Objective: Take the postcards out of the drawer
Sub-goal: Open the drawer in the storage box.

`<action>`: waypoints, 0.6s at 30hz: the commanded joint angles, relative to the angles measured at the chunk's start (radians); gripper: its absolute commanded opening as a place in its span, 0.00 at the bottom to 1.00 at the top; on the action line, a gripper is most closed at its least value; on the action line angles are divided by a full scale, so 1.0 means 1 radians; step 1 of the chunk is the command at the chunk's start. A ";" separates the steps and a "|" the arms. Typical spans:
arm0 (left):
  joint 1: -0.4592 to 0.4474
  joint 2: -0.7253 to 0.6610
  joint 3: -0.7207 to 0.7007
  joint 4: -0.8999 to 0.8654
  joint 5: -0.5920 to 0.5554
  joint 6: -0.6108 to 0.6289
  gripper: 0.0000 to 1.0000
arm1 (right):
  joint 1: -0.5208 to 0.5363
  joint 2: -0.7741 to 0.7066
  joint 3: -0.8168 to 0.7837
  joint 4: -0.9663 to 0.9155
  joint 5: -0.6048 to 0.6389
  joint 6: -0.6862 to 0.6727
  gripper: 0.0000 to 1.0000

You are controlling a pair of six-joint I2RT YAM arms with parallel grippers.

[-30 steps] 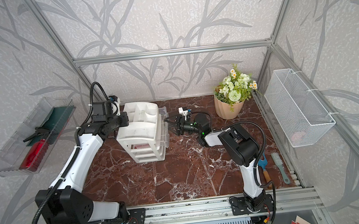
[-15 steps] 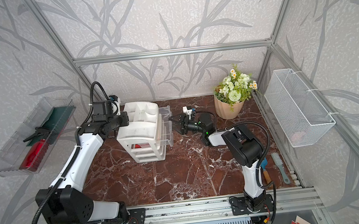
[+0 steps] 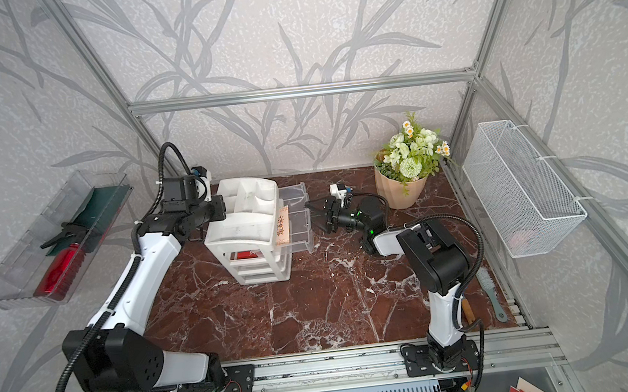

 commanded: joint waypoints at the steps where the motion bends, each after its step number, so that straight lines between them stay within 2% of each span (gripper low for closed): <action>1: 0.003 0.034 -0.013 -0.097 -0.060 0.041 0.00 | -0.033 -0.081 0.000 0.147 0.014 -0.022 0.78; 18: 0.003 0.029 -0.010 -0.098 -0.069 0.040 0.00 | -0.077 -0.104 -0.064 0.146 -0.003 -0.034 0.78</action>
